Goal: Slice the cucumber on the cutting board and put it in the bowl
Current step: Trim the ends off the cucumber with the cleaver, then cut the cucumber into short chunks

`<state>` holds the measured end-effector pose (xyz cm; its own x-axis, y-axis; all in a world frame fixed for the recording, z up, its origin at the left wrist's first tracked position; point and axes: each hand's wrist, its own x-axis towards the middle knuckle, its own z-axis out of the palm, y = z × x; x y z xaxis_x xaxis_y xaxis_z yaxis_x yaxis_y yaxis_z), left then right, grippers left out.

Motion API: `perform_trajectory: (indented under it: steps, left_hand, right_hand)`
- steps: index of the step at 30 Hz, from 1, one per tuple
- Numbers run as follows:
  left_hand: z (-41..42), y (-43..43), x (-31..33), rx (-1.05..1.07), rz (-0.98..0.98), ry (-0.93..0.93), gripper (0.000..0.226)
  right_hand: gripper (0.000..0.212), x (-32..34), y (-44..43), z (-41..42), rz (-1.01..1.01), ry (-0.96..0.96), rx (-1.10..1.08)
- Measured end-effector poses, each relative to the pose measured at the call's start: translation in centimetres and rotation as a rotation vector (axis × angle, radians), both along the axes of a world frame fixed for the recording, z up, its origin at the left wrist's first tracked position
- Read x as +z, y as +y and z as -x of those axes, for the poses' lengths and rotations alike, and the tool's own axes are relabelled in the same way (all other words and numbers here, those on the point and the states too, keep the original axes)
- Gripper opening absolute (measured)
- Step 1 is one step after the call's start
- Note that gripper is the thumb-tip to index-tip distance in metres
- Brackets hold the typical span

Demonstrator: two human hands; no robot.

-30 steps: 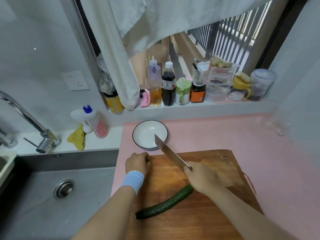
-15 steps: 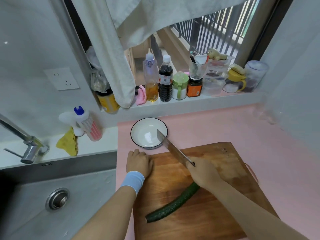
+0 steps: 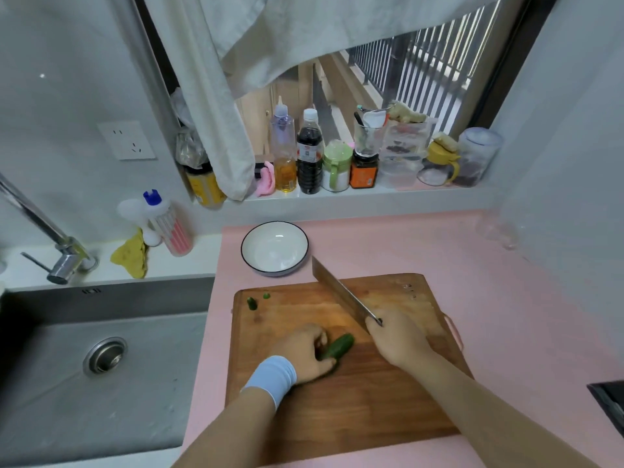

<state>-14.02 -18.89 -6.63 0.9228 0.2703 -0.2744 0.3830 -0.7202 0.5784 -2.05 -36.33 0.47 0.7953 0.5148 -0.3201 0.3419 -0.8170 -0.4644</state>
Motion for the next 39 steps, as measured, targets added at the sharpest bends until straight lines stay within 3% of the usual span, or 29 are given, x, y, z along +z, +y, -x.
perform_trajectory:
  steps: [6, 13, 18, 39]
  left_hand:
    - [-0.6, -3.0, -1.1, 0.076, -0.123, -0.058, 0.029]
    - [-3.6, -5.2, -0.4, 0.160, -0.137, -0.084, 0.026]
    - [-1.4, -5.2, -1.5, 0.160, -0.148, -0.214, 0.023]
    - [-0.5, -4.1, -2.0, 0.220, -0.003, -0.273, 0.023]
  right_hand:
    - [0.036, -0.1, -3.4, -0.5, -0.025, 0.038, 0.012]
    - [0.031, 0.6, -4.3, -0.6, -0.042, 0.001, 0.007]
    - [0.032, 1.0, -4.3, 0.4, -0.049, 0.022, 0.047]
    - [0.030, 0.1, -3.4, 4.0, 0.035, 0.016, 0.064]
